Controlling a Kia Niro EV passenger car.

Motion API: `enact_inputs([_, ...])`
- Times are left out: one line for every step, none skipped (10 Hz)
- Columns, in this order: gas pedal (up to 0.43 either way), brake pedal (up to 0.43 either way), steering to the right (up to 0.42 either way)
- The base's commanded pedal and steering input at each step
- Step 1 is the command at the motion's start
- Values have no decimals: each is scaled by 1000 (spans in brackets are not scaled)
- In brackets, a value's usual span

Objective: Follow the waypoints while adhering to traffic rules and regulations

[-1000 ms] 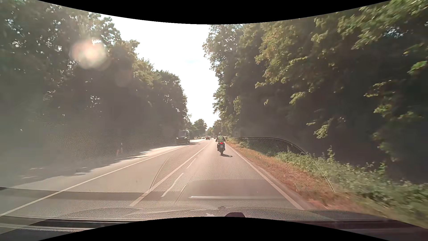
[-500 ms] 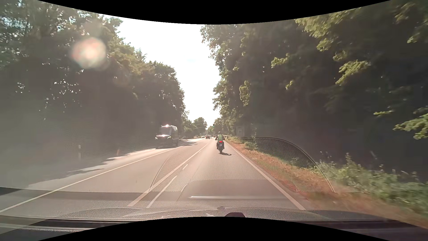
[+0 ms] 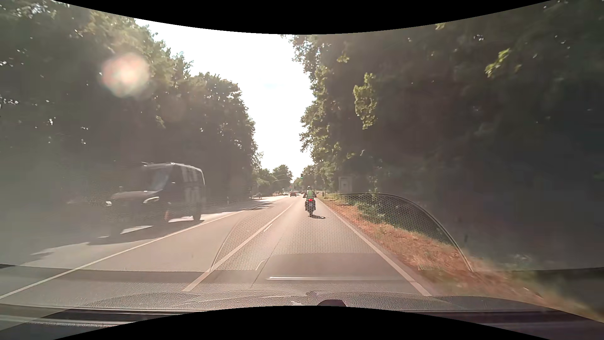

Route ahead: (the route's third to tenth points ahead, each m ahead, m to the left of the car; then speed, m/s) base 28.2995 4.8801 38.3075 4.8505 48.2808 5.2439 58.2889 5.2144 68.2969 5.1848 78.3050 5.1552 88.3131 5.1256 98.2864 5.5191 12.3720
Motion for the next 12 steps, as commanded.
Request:
enact_inputs([189,0,-5])
enact_inputs([189,0,-5])
enact_inputs([189,0,-5])
enact_inputs([189,0,-5])
enact_inputs([189,0,-5])
enact_inputs([189,0,-5])
enact_inputs([189,0,-5])
enact_inputs([189,0,-3])
enact_inputs([189,0,-3])
enact_inputs([189,0,-2])
enact_inputs([189,0,-2])
enact_inputs([189,0,-2])
